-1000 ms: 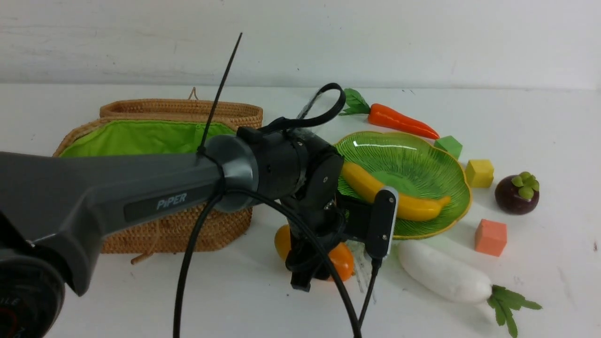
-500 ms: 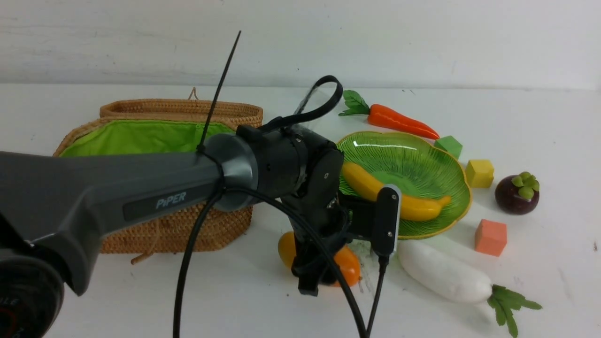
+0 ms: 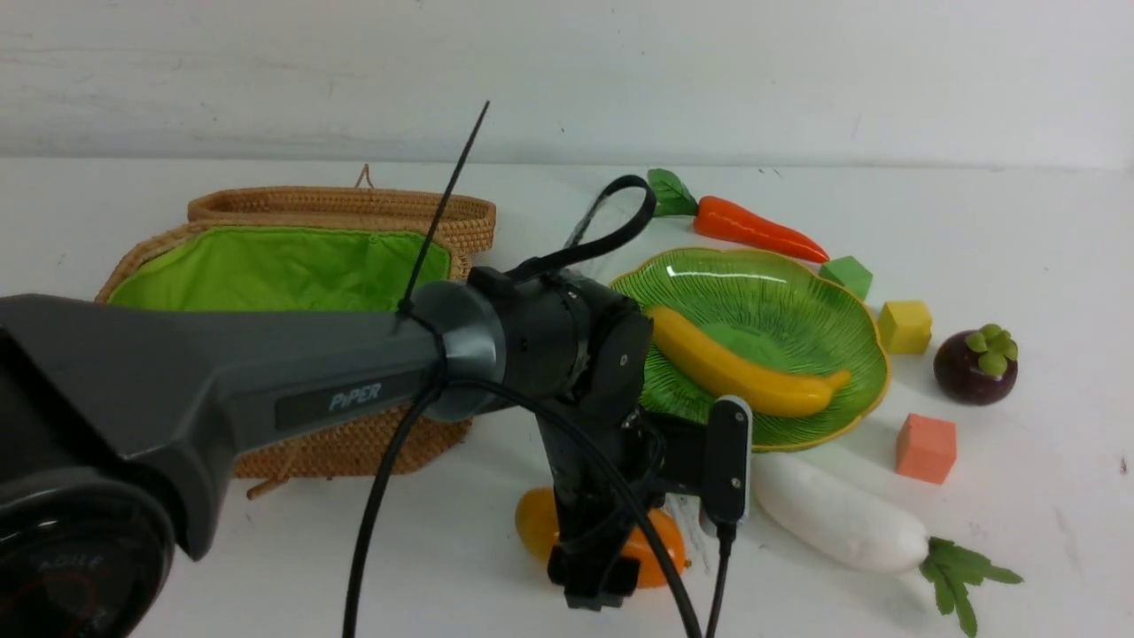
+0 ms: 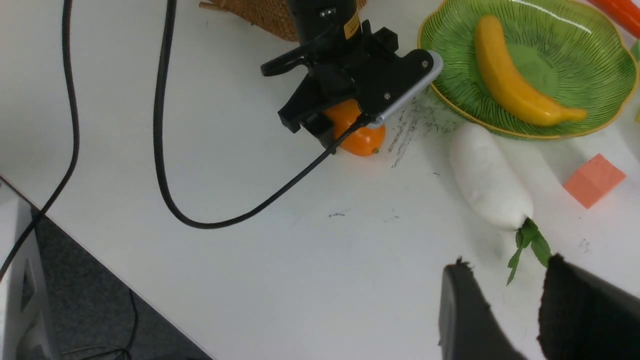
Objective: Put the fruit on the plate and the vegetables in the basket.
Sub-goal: Grab the mango with your left arm and place it on the right plate, then take a daikon with your right arm and place it on the basket on the left.
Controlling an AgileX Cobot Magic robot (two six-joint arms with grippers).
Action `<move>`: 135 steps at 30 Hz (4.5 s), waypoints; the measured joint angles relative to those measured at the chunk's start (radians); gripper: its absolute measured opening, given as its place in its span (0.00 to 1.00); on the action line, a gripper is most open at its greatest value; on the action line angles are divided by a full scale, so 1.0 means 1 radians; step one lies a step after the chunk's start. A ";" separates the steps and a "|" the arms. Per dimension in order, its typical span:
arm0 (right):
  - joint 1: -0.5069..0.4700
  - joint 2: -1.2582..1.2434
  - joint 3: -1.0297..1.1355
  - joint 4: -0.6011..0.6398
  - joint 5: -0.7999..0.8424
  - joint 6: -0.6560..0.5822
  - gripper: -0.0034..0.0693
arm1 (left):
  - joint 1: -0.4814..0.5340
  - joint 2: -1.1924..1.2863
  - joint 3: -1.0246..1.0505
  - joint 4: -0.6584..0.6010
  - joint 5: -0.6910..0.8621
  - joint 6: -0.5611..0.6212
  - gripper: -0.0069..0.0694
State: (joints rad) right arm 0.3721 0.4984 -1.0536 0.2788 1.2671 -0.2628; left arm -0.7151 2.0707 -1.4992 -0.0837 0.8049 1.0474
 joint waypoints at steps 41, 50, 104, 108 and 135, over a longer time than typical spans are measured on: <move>0.000 0.000 0.000 -0.070 -0.278 0.132 0.37 | 0.000 0.022 -0.007 -0.055 -0.978 -0.127 0.96; 0.000 0.000 0.000 -0.063 -0.256 0.132 0.37 | 0.000 0.038 -0.007 -0.043 -1.012 -0.127 0.79; 0.000 0.362 0.000 0.007 -0.092 0.101 0.21 | -0.029 -1.306 0.610 -0.086 0.032 -1.087 0.07; 0.000 0.497 0.000 0.007 -0.110 0.018 0.21 | -0.029 -1.456 0.699 -0.086 0.013 -1.116 0.07; -0.086 1.258 -0.002 -0.184 -0.572 -0.165 0.84 | -0.029 -1.790 0.733 -0.109 0.072 -1.171 0.07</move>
State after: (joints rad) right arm 0.2864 1.7568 -1.0557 0.0949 0.6952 -0.4283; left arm -0.7436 0.2804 -0.7659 -0.1930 0.8771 -0.1241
